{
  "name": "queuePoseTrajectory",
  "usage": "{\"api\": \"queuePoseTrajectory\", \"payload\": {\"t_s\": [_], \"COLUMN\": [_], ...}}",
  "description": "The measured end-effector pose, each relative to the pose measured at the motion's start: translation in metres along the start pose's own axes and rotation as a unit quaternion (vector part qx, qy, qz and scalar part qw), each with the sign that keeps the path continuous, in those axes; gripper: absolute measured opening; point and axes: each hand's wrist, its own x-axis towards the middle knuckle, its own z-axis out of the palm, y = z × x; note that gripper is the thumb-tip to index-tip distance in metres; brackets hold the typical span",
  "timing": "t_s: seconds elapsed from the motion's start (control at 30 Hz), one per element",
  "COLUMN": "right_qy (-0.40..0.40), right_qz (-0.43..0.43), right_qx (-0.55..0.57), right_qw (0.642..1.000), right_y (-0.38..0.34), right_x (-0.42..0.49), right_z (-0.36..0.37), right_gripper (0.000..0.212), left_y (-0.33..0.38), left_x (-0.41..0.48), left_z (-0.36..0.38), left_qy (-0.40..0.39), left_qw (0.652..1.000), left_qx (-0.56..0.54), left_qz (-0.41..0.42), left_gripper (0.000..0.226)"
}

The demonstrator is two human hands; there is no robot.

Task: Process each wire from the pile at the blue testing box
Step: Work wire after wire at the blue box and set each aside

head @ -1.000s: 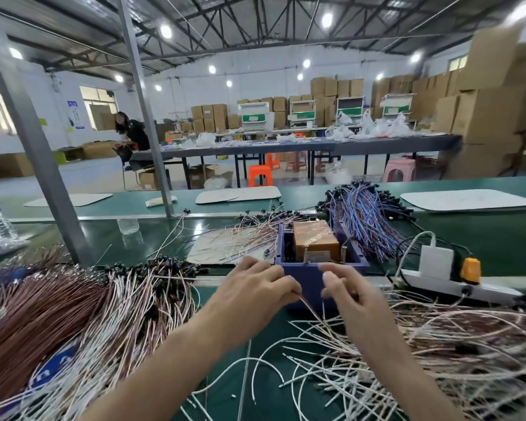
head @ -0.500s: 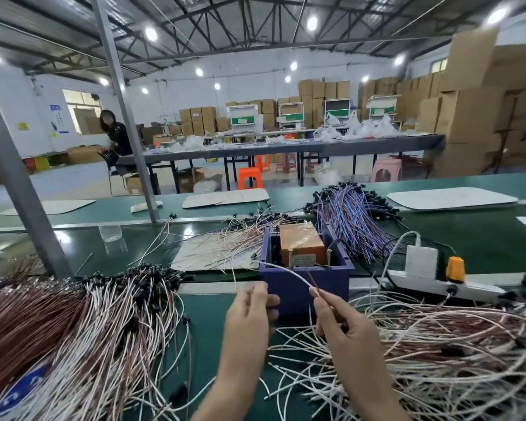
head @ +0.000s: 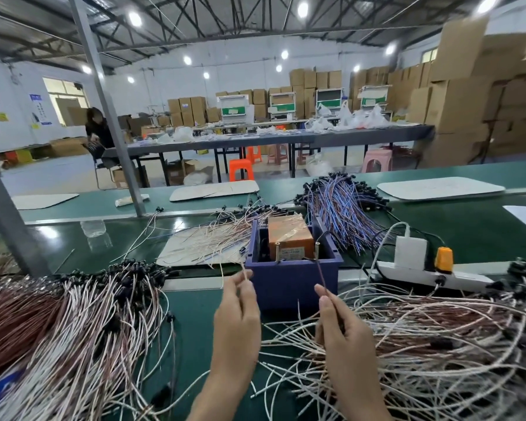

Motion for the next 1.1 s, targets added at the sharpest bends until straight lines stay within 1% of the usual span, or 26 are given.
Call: {"api": "queuePoseTrajectory", "payload": {"t_s": [0.07,0.1,0.17,0.23,0.43,0.53,0.7,0.87,1.1], "right_qy": [0.019,0.024,0.031,0.041,0.048,0.037,0.044,0.045,0.039], "right_qz": [-0.002,-0.003,-0.003,-0.006,-0.026,-0.025,-0.023,-0.038,-0.039], "right_qx": [-0.003,-0.002,-0.001,-0.005,-0.058,-0.066,-0.064,-0.069,-0.073], "right_qw": [1.000,1.000,0.999,0.999,0.997,0.997,0.997,0.996,0.996], "right_y": [0.000,0.001,0.002,0.004,0.007,0.008,0.008,0.007,0.006], "right_x": [0.000,0.001,0.001,0.003,0.014,0.016,0.023,0.022,0.022], "right_z": [0.001,0.001,0.000,0.001,0.008,0.009,0.013,0.015,0.014], "right_gripper": [0.035,0.039,0.048,0.049,0.031,0.031,0.035,0.031,0.039], "left_y": [-0.002,-0.003,-0.006,-0.010,-0.013,-0.012,-0.014,-0.019,-0.019], "left_x": [-0.010,-0.015,-0.021,-0.022,-0.020,-0.020,-0.017,-0.013,-0.012], "left_z": [0.006,0.007,0.008,0.007,0.008,0.008,0.006,0.004,0.005], "left_qy": [-0.010,-0.014,-0.013,-0.008,-0.028,-0.024,-0.018,-0.008,0.003], "left_qw": [0.998,0.997,0.996,0.996,0.992,0.992,0.992,0.993,0.993], "left_qx": [0.041,0.055,0.072,0.075,0.117,0.114,0.116,0.116,0.109], "left_qz": [0.038,0.047,0.052,0.046,0.046,0.044,0.046,0.036,0.036], "left_gripper": [0.024,0.026,0.029,0.030,0.028,0.028,0.032,0.031,0.032]}}
